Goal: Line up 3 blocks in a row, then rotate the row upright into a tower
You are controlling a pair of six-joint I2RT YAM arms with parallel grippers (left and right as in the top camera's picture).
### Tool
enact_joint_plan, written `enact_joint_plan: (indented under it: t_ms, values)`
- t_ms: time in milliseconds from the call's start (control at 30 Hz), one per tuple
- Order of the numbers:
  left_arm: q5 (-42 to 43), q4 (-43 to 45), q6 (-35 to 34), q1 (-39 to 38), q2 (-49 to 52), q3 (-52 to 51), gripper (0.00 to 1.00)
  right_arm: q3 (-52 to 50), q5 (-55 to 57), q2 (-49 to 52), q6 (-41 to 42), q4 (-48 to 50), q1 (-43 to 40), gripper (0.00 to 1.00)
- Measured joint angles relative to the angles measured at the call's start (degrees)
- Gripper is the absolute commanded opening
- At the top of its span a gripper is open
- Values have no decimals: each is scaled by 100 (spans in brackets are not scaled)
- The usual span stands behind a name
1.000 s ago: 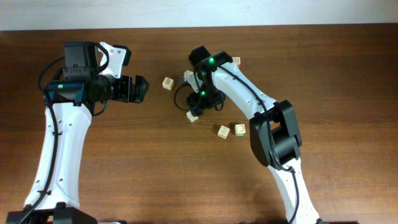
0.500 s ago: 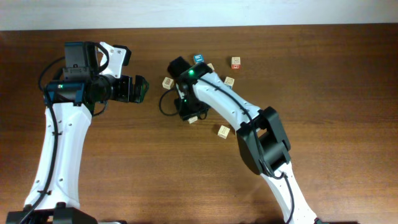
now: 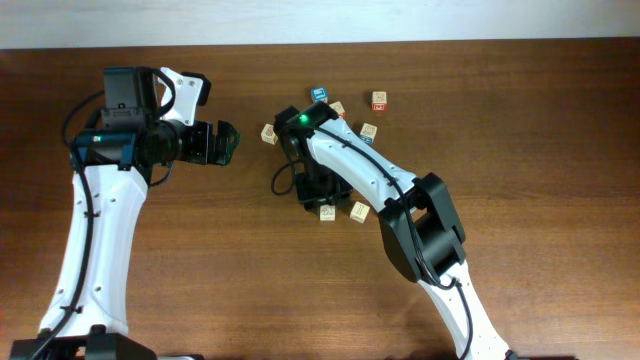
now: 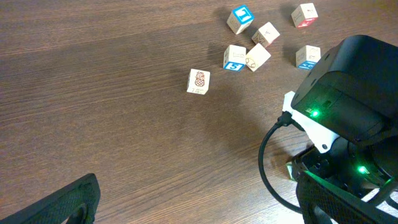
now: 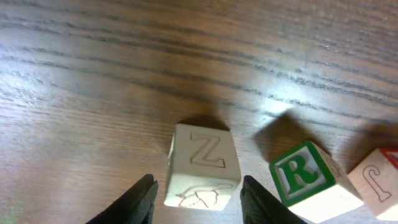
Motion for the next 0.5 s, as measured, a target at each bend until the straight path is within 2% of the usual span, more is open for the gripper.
enact_joint_plan:
  t_ms: [100, 167, 233, 267, 400, 433, 500]
  values:
    - [-2, 0, 0, 0, 0, 0, 99, 306, 2, -7, -2, -103, -11, 49]
    - [0, 0, 0, 0, 0, 0, 99, 1342, 22, -323, -17, -505, -72, 52]
    - [2, -2, 0, 0, 0, 4, 99, 2396, 68, -1005, -26, -1239, -210, 54]
    - [0, -11, 0, 0, 0, 4, 99, 2708, 83, -1825, -96, -1290, -389, 57]
    - [2, -87, 0, 0, 0, 4, 99, 2446, 151, -3477, -203, -1300, -621, 63]
    - [4, -153, 0, 0, 0, 7, 99, 2055, 258, -3952, -195, -1298, -645, 63]
    - [2, -212, 0, 0, 0, 9, 99, 505, 382, -4677, -26, -1279, -1104, 62]
